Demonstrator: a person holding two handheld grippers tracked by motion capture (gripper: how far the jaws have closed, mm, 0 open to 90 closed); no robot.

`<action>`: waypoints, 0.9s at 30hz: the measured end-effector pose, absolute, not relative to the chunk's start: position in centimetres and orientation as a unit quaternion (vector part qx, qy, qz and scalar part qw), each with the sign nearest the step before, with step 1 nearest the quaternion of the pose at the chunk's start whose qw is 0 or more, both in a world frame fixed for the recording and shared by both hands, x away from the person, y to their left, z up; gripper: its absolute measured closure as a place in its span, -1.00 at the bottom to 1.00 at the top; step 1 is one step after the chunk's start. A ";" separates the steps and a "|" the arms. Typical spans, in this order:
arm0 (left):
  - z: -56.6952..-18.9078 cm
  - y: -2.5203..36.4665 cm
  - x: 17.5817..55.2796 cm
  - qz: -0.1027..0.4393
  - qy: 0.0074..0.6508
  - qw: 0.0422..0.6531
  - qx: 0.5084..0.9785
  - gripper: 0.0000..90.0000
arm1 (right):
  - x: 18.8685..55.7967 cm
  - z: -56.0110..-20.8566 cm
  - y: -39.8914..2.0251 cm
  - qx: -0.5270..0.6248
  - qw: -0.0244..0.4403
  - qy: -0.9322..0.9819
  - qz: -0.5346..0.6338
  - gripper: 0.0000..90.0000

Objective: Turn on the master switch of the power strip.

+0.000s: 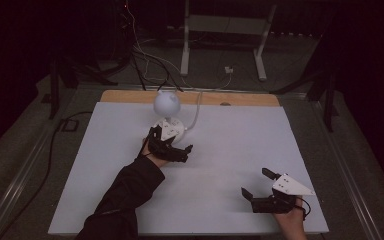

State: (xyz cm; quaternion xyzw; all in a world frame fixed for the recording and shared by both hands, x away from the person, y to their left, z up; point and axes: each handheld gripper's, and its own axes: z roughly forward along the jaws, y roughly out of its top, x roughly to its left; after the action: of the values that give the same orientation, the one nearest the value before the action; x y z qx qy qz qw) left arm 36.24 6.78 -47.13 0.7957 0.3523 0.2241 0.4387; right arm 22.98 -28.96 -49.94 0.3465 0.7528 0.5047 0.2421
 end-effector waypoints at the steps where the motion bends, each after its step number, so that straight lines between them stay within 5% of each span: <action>1: -47.4 6.8 36.6 0.235 0.355 0.434 0.794 -1.00 | 23.0 -49.9 -29.0 0.346 0.242 0.753 0.505 -1.00; 13: -48.5 6.4 37.8 0.259 0.369 0.408 0.794 -0.83 | 23.0 -49.9 -29.1 0.347 0.242 0.751 0.507 -1.00; 27: -48.6 6.5 39.1 0.278 0.393 0.404 0.778 -0.18 | 23.0 -50.0 -29.1 0.347 0.238 0.752 0.507 -1.00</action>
State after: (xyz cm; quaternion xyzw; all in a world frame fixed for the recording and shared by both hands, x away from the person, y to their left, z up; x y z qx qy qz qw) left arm 39.15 6.48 -48.59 0.7777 0.3931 0.2778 0.4043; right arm 23.02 -29.07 -50.02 0.3472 0.7520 0.5072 0.2381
